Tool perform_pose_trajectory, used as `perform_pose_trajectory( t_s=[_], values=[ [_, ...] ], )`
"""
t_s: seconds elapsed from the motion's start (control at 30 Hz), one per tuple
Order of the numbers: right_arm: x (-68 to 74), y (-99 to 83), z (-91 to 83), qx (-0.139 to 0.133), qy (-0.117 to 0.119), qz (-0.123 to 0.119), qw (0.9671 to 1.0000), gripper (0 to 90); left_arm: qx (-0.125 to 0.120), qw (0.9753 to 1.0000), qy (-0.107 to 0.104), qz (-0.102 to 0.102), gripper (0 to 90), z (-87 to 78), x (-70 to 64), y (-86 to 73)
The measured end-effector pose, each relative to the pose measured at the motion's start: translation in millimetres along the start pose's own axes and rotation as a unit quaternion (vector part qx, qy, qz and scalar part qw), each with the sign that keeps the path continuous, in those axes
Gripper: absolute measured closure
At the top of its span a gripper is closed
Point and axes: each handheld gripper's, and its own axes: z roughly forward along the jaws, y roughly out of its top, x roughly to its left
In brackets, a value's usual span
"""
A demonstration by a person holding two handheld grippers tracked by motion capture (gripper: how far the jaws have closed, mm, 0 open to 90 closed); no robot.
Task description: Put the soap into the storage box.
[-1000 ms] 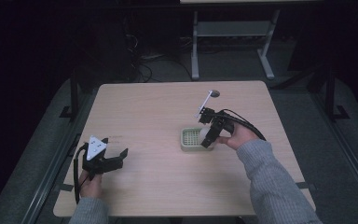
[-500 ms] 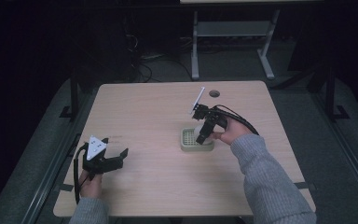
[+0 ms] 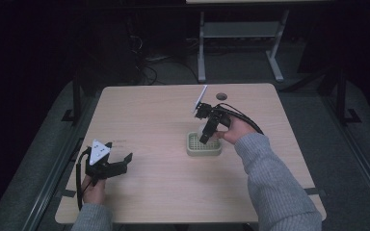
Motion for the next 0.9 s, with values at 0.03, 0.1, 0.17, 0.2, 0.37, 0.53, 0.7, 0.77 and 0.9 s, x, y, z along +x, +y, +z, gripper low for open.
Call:
perform_pose_trajectory(
  t_s=[0.03, 0.1, 0.17, 0.2, 0.37, 0.53, 0.7, 0.77, 0.9],
  values=[
    [-0.9, 1.4, 0.6, 0.000, 0.000, -0.003, 1.0000, 23.5, 0.000, 1.0000, 0.000, 0.000, 14.8, -0.1, 0.2, 0.0],
    [-1.3, 4.4, 1.3, 0.004, 0.000, -0.002, 1.0000, 23.5, 0.002, 1.0000, 0.001, 0.001, 14.9, -0.5, 0.6, 0.1],
    [-2.6, 6.7, 2.7, 0.002, -0.001, -0.001, 1.0000, 23.5, 0.001, 1.0000, 0.002, 0.000, 14.8, -0.5, 0.7, 0.0],
    [-3.4, 7.5, 3.7, 0.001, 0.000, -0.001, 1.0000, 23.5, 0.001, 1.0000, 0.002, 0.000, 14.9, -0.5, 0.6, 0.1],
    [-5.0, 10.0, 11.4, 0.009, -0.004, 0.001, 0.9999, 23.5, 0.000, 1.0000, 0.002, 0.000, 14.9, -0.6, 0.7, 0.1],
    [-7.7, 9.4, 18.1, 0.007, -0.001, 0.005, 1.0000, 23.5, 0.002, 1.0000, 0.001, 0.002, 14.8, -0.3, 0.6, 0.2],
    [-8.8, 9.1, 23.5, 0.009, 0.000, 0.008, 0.9999, 23.5, 0.000, 1.0000, 0.000, 0.000, 14.9, 0.4, -0.1, -0.2],
    [-10.2, 9.0, 27.0, 0.009, 0.003, 0.009, 0.9999, 23.5, 0.000, 1.0000, 0.000, 0.000, 14.9, 0.4, -0.1, -0.1],
    [-10.7, 9.3, 30.4, 0.014, 0.002, 0.012, 0.9998, 23.5, 0.000, 1.0000, -0.001, 0.002, 14.8, 0.5, -0.1, -0.3]
  ],
)
